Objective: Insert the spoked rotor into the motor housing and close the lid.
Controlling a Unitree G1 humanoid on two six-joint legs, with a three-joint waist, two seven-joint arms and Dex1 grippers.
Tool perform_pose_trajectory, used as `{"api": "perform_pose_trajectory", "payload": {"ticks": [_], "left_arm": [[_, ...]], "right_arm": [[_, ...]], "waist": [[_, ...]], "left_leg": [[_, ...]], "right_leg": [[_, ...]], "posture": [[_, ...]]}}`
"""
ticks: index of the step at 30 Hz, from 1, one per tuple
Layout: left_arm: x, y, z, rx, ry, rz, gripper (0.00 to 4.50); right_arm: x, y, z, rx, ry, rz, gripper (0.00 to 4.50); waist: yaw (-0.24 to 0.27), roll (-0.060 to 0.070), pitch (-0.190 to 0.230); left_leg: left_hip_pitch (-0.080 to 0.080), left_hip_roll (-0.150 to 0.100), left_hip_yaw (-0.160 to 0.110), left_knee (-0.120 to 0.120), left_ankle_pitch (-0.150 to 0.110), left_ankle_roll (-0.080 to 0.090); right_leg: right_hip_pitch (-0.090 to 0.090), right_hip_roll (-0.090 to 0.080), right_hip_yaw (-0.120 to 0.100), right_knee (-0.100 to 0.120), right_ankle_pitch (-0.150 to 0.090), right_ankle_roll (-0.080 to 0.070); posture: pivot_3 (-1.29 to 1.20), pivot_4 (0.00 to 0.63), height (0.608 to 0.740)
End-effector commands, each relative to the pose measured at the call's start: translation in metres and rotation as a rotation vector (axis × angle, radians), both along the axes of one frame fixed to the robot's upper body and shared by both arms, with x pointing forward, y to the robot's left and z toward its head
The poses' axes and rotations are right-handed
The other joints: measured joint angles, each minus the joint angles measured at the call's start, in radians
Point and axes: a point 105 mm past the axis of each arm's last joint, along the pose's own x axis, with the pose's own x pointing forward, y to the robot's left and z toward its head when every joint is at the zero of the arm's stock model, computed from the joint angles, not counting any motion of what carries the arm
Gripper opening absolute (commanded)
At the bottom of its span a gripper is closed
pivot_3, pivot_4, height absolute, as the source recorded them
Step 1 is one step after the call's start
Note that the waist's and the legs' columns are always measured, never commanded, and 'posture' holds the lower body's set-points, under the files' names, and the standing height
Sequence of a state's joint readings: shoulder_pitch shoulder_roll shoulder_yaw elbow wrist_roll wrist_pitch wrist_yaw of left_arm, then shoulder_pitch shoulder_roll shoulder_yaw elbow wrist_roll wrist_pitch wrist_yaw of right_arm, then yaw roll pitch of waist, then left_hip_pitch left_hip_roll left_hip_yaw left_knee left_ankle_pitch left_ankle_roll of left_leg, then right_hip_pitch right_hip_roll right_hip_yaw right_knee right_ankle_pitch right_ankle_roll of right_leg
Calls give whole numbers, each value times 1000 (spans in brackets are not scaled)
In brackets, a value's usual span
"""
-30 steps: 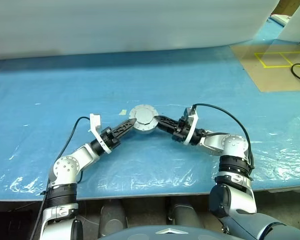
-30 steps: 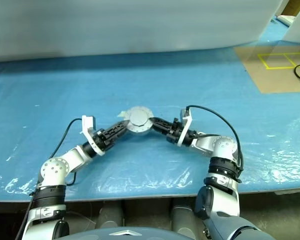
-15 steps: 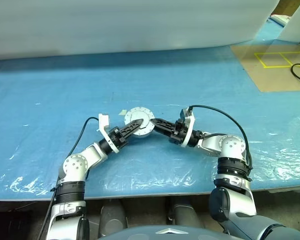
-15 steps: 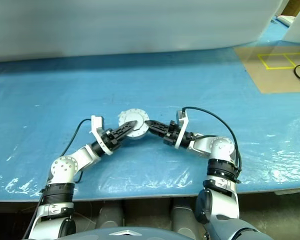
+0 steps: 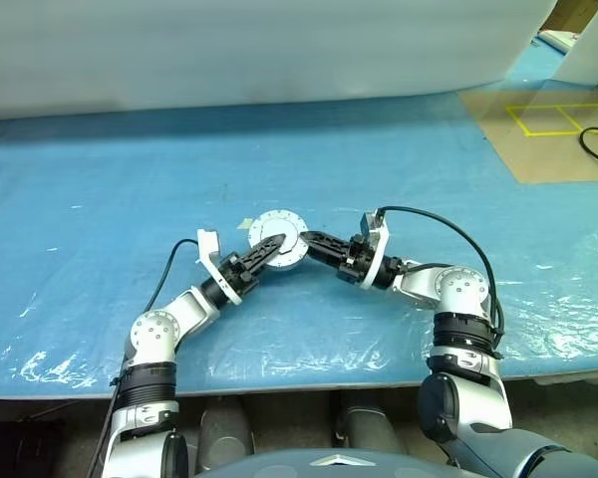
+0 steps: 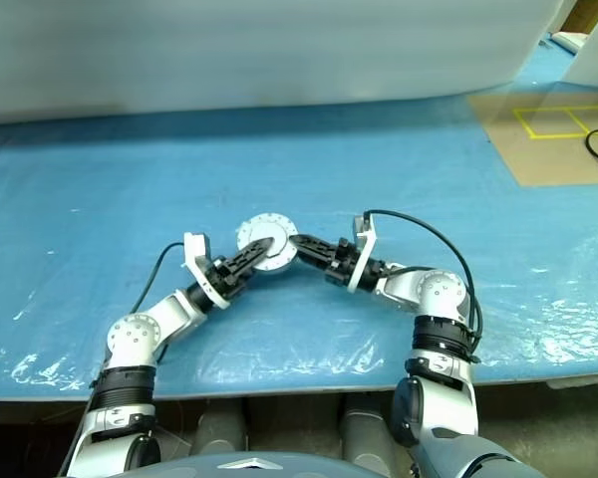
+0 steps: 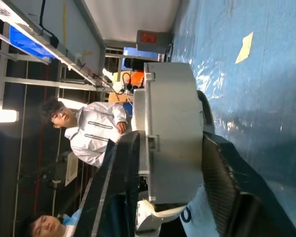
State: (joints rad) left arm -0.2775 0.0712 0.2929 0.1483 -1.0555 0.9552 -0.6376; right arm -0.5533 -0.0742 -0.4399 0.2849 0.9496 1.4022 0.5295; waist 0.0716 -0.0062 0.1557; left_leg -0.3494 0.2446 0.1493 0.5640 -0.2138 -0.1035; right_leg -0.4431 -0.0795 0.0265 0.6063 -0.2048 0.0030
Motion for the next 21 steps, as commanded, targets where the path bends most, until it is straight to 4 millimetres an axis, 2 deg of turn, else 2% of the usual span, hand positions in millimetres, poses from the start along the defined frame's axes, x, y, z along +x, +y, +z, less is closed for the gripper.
{"api": "perform_pose_trajectory", "payload": {"ticks": [1,4,7,10,15,21], "left_arm": [[3,1,14,-48,-45,14,2784],[4,1,15,-62,-40,20,2784],[12,7,19,-90,-50,83,2784],[28,22,22,-77,-79,230,2784],[51,52,17,-61,-79,467,2784],[70,91,0,-33,-18,687,2784]], "right_arm": [[5,1,19,43,-72,-14,3138],[8,-2,20,82,-49,-29,4140],[9,-3,24,108,-54,-32,4140],[8,-4,29,130,-67,-31,4140],[0,-2,36,169,-88,17,4140],[-4,0,40,173,-103,39,4140]], "waist": [[0,0,0],[0,0,0],[0,0,0],[1,0,0],[-2,0,0],[1,-1,0]], "left_leg": [[0,0,0,0,0,0],[0,0,0,0,0,0],[0,0,0,0,0,0],[0,0,0,1,0,1],[1,0,0,1,1,1],[0,0,-1,1,1,2]], "right_leg": [[0,0,0,0,0,0],[0,0,0,0,0,0],[0,0,0,0,0,0],[0,0,0,0,0,0],[1,0,0,0,0,0],[1,0,0,0,2,3]], "posture": [[0,150,740],[0,150,740],[0,150,740],[0,150,740],[0,150,740],[0,150,740]]}}
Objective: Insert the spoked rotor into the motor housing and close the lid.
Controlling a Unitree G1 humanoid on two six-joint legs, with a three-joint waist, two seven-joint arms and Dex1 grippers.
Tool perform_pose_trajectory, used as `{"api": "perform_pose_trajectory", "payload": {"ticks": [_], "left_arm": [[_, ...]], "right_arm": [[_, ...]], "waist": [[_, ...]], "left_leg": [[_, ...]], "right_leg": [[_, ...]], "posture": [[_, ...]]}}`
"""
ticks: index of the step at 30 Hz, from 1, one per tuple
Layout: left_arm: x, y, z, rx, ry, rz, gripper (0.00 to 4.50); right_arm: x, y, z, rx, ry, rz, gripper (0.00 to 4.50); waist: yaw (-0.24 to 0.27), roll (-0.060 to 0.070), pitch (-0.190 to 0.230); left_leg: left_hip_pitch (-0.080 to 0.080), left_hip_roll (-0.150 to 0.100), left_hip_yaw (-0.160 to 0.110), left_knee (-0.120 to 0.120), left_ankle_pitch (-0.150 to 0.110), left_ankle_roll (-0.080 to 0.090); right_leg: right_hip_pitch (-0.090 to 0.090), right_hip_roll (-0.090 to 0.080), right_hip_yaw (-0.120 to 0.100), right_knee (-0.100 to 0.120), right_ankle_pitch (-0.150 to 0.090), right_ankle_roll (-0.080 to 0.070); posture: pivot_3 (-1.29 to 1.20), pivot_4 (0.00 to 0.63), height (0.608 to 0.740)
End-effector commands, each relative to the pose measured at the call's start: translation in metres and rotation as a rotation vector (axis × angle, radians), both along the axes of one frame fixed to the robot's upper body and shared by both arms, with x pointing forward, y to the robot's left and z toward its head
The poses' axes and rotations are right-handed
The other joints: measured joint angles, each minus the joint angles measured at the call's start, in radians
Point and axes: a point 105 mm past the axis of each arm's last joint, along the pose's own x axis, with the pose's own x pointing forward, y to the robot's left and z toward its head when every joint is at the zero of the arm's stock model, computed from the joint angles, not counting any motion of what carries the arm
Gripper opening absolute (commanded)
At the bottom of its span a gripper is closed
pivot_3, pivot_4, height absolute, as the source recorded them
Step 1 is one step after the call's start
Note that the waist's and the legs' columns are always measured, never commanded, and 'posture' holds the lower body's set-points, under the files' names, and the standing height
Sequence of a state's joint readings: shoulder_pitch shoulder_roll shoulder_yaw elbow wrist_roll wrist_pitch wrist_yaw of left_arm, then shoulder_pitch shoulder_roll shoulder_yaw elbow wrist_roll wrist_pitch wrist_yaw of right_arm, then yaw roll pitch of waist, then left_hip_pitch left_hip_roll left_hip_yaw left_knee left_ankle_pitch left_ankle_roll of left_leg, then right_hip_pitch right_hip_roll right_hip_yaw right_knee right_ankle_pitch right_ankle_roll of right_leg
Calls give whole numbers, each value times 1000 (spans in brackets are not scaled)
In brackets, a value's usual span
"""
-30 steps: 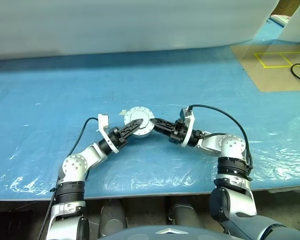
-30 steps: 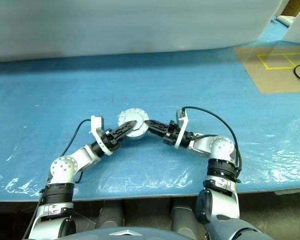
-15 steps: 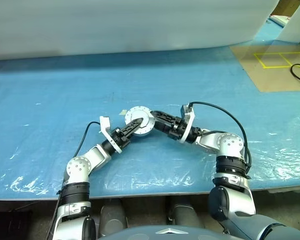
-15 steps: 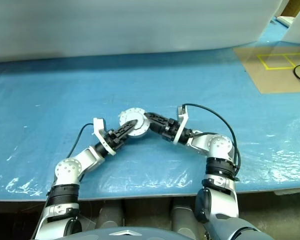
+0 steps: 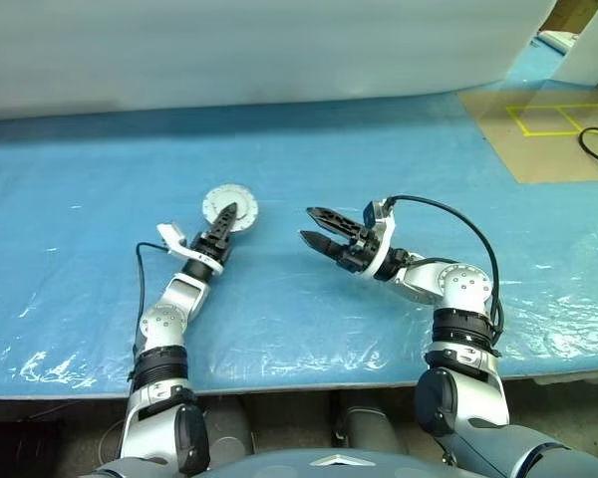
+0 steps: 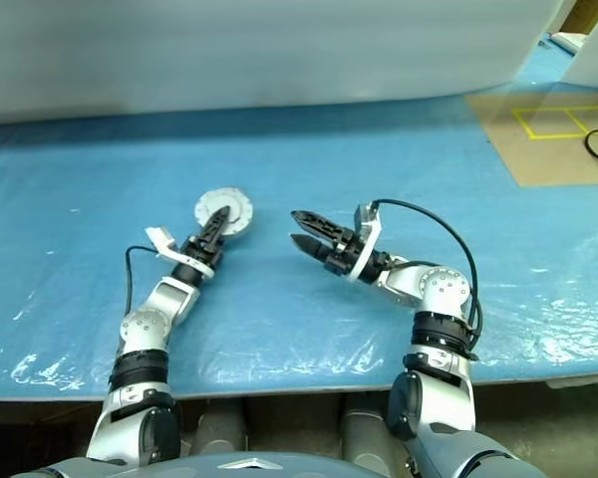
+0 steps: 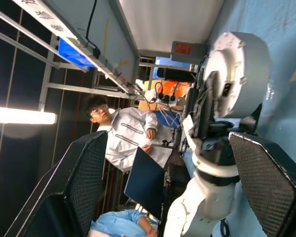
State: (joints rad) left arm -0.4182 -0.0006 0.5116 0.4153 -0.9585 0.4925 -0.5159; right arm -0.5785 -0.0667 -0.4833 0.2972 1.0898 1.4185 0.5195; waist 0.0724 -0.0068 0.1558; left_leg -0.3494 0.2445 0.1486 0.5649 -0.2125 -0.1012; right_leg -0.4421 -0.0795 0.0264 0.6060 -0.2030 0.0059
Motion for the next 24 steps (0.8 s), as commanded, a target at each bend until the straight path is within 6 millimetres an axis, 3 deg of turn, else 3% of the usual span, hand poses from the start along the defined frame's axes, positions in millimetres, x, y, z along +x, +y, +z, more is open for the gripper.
{"api": "perform_pose_trajectory", "payload": {"ticks": [1,10,18,24], "left_arm": [[12,25,13,10,-50,142,2784],[23,78,0,62,20,420,2784],[20,107,-15,128,101,549,2784],[14,125,-22,205,162,673,4378]], "right_arm": [[-4,1,14,21,-61,14,4140],[-7,2,13,17,-73,24,4140],[-9,3,11,-2,-77,27,4140],[-9,4,9,-19,-83,30,4177]], "waist": [[1,0,0],[-2,0,0],[-5,0,0],[-8,1,-1]], "left_leg": [[0,0,0,0,0,0],[3,0,0,1,-1,-2],[7,0,0,1,-2,-3],[13,0,0,0,-2,-3]], "right_leg": [[0,0,0,0,0,0],[2,0,0,1,0,0],[4,0,0,1,-1,-2],[8,0,1,2,-1,-3]], "posture": [[0,150,740],[0,150,740],[0,150,740],[0,150,740]]}}
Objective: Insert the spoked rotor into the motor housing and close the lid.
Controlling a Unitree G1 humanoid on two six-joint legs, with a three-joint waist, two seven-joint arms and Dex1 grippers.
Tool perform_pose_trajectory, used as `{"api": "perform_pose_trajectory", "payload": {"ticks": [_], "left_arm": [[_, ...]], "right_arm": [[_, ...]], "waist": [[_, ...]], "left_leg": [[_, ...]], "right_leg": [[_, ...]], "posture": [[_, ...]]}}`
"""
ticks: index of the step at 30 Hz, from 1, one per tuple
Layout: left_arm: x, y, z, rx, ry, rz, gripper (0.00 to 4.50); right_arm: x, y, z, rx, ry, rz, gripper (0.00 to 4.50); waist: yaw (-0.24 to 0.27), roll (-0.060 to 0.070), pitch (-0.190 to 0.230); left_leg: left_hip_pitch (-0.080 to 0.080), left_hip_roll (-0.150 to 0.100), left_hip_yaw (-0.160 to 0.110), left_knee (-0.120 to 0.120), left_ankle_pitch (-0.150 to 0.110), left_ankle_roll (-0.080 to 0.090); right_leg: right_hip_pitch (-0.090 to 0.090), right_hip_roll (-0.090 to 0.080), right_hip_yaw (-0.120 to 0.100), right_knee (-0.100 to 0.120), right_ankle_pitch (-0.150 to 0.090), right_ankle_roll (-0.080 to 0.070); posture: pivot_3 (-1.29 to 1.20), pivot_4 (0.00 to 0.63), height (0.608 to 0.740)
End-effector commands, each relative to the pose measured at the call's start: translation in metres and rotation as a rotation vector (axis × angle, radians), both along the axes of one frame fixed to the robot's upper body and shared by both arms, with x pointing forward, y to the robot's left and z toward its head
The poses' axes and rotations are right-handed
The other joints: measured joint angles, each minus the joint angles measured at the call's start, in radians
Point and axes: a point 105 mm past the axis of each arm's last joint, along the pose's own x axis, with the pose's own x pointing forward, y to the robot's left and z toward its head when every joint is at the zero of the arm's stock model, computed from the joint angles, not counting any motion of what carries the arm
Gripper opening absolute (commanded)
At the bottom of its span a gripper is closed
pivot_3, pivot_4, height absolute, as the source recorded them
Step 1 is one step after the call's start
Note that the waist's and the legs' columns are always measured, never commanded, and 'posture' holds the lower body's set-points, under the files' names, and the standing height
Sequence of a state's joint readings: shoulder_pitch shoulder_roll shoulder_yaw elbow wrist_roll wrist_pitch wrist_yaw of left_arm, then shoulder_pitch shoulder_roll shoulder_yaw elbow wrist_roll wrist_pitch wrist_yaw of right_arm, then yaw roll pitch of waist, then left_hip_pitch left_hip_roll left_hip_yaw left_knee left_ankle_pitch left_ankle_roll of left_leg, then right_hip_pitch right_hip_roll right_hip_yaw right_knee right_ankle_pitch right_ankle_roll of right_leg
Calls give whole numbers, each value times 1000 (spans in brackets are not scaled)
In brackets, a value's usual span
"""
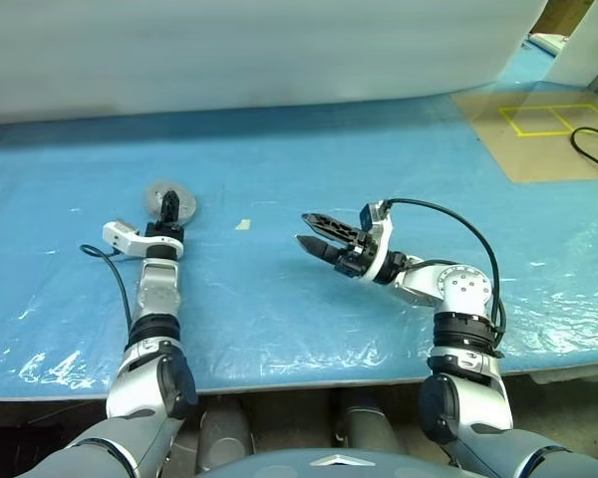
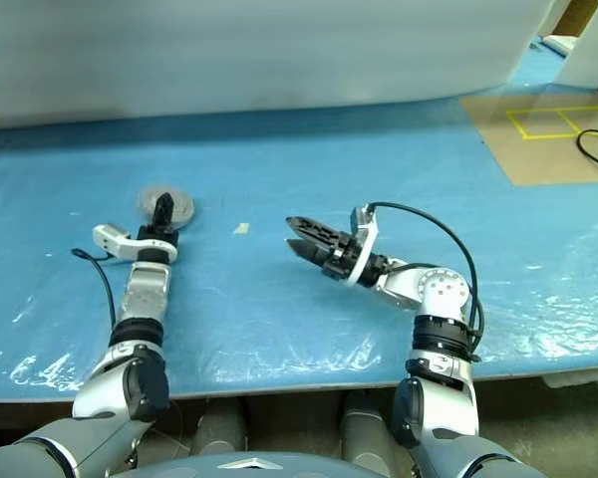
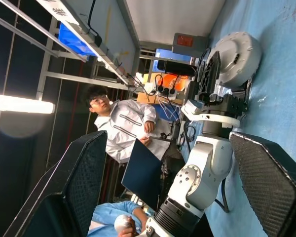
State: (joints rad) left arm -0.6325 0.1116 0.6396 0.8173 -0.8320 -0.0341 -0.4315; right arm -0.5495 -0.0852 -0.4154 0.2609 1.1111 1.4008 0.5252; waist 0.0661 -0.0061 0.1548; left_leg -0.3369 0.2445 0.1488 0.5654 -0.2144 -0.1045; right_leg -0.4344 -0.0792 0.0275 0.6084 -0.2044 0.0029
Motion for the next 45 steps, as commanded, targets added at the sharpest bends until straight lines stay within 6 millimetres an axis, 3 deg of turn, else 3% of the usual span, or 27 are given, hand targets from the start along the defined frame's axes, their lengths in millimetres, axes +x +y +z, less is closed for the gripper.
{"api": "perform_pose_trajectory", "payload": {"ticks": [1,11,18,25,30,34,37,41,45], "left_arm": [[-19,45,-21,55,125,210,4464],[-40,89,-24,214,266,477,4464],[-42,91,-9,327,228,496,4464],[-32,51,42,577,-65,253,4464],[-43,22,63,716,-204,43,4464],[-55,1,62,806,-247,-148,4464],[-63,-17,49,887,-246,-289,4464],[-73,-52,42,960,-288,-474,4464],[-78,-71,43,1009,-324,-565,4464]], "right_arm": [[-3,-1,11,14,-61,5,4177],[-4,3,5,-54,-100,2,4177],[-5,7,-6,-151,-171,-17,4177],[13,8,-20,-426,-448,-176,4177],[31,4,-9,-548,-728,-354,4177],[37,5,-4,-590,-850,-410,4177],[38,7,-1,-606,-919,-421,4177],[39,11,-5,-638,-979,-389,4177],[37,15,-11,-656,-1015,-341,4177]], "waist": [[-5,0,0],[-29,0,0],[-18,0,0],[-14,-8,2],[-18,-8,2],[-22,-8,2],[-22,-8,2],[-22,-8,2],[-23,-8,2]], "left_leg": [[2,0,0,0,0,0],[3,0,0,-3,0,0],[0,-1,0,-4,0,-1],[-8,0,-1,-2,0,-1],[-10,0,-1,-1,0,-1],[-10,1,-1,-2,0,-1],[-10,1,-1,-2,0,0],[-10,1,-1,-2,0,0],[-10,1,-1,-2,0,0]], "right_leg": [[1,0,0,0,0,0],[0,2,1,-2,0,0],[0,1,0,-4,0,0],[-5,0,-1,-4,0,0],[-7,0,-1,-3,0,0],[-7,1,-1,-3,0,0],[-7,1,-1,-3,0,0],[-7,1,-1,-3,0,0],[-8,1,-1,-3,0,-1]], "posture": [[0,150,740],[0,150,740],[0,150,740],[0,150,740],[0,150,740],[0,150,740],[0,150,740],[0,150,740],[0,150,740]]}}
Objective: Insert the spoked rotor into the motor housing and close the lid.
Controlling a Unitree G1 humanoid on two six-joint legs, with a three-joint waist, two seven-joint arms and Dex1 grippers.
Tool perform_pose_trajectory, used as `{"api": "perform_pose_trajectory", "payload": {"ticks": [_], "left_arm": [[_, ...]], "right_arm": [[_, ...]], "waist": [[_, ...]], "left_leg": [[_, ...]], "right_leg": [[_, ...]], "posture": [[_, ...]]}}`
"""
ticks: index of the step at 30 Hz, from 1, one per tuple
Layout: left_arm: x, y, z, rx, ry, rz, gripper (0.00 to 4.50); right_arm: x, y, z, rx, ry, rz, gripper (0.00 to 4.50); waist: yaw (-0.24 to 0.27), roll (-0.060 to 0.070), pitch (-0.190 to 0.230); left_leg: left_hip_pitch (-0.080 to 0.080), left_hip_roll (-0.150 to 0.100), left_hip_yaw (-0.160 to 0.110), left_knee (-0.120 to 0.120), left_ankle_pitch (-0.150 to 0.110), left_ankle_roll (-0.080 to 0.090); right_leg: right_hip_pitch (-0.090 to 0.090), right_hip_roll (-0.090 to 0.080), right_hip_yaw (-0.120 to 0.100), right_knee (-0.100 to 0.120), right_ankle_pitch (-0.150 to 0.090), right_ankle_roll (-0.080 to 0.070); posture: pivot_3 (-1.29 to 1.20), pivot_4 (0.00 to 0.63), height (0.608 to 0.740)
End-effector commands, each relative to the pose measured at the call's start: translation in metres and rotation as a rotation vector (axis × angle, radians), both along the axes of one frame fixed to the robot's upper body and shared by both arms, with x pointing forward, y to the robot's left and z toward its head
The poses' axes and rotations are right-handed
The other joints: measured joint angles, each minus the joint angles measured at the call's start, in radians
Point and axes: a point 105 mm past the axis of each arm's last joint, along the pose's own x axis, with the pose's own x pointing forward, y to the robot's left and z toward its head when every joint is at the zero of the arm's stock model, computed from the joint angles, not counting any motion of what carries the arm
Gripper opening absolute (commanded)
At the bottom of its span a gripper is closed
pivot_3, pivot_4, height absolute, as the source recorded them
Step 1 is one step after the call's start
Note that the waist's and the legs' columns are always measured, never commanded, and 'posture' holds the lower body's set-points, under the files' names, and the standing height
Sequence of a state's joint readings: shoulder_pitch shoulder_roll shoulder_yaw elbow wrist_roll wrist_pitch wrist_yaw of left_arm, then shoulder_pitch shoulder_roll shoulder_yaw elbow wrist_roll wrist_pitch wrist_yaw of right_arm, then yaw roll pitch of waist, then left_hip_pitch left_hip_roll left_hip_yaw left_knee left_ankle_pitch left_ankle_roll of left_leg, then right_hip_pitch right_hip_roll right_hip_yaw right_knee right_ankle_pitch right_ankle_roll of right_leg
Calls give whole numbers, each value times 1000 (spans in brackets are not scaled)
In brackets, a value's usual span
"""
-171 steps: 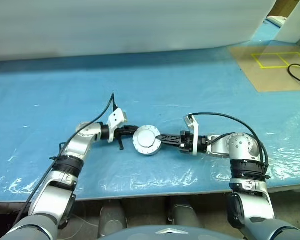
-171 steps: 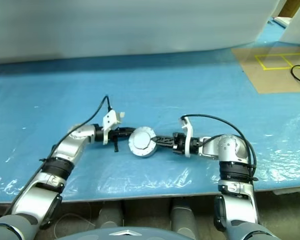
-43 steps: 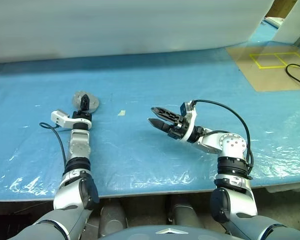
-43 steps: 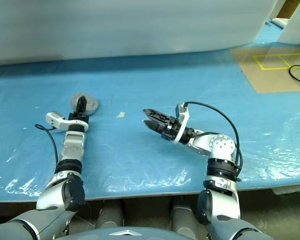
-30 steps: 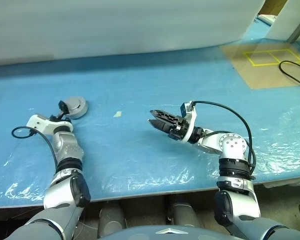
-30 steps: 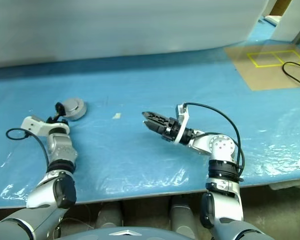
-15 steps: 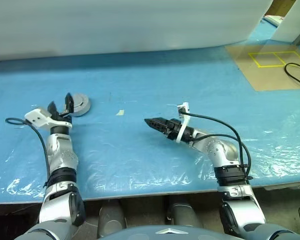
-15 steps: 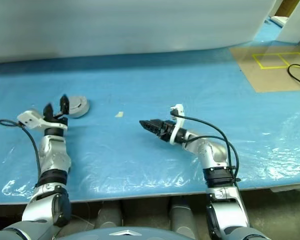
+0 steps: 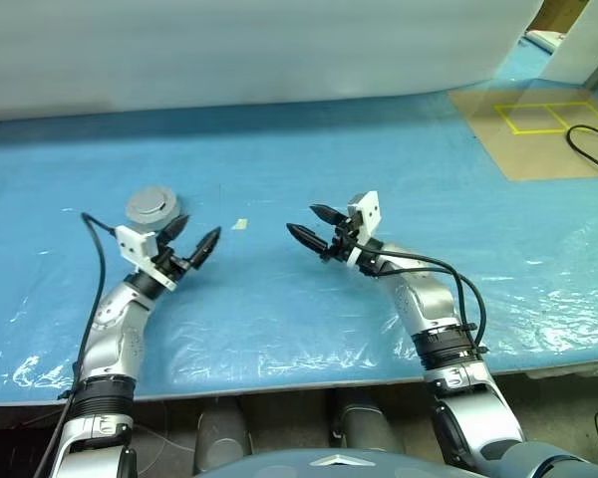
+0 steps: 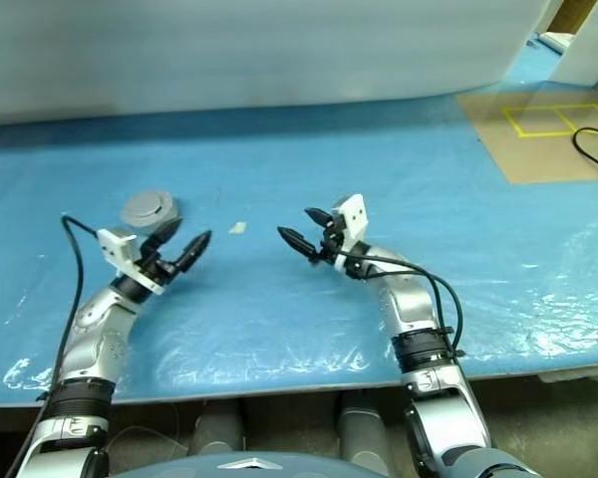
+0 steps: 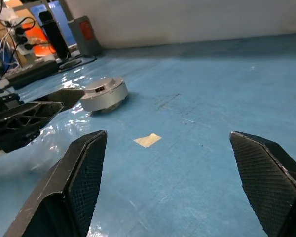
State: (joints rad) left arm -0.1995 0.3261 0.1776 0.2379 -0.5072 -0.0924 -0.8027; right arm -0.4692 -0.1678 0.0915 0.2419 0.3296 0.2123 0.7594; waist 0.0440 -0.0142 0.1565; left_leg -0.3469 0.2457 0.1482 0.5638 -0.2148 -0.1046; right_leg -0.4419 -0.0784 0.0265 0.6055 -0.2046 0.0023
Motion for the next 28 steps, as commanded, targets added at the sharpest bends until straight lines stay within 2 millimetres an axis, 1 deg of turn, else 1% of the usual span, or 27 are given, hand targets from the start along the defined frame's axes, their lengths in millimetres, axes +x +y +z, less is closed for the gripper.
{"api": "perform_pose_trajectory", "payload": {"ticks": [1,4,7,13,19,28], "left_arm": [[-4,-12,17,63,-65,-68,4488],[-9,-24,17,107,-68,-128,4488],[-12,-29,15,129,-66,-145,4488],[-14,-27,11,138,-57,-126,4488],[-14,-27,11,135,-61,-109,4488],[-16,-29,8,139,-56,-106,4488]], "right_arm": [[-2,5,5,-33,-54,56,4338],[-6,7,-5,-95,-57,108,4338],[-5,6,-9,-109,-52,110,4338],[1,2,-7,-109,-58,87,4338],[-2,4,-7,-124,-66,118,4338],[-1,3,-8,-142,-60,135,4338]], "waist": [[-1,0,0],[-3,0,0],[-3,0,0],[-3,0,0],[-2,0,0],[-2,0,0]], "left_leg": [[0,0,0,0,0,0],[0,0,0,0,0,0],[0,0,0,0,0,0],[1,0,0,1,0,0],[1,0,0,1,0,1],[1,0,0,2,0,1]], "right_leg": [[0,0,0,0,0,0],[0,0,0,0,0,0],[0,0,0,0,0,0],[0,0,1,1,0,0],[0,0,1,1,0,0],[0,0,1,1,0,0]], "posture": [[0,150,740],[0,150,740],[0,150,740],[0,150,740],[0,150,740],[0,150,740]]}}
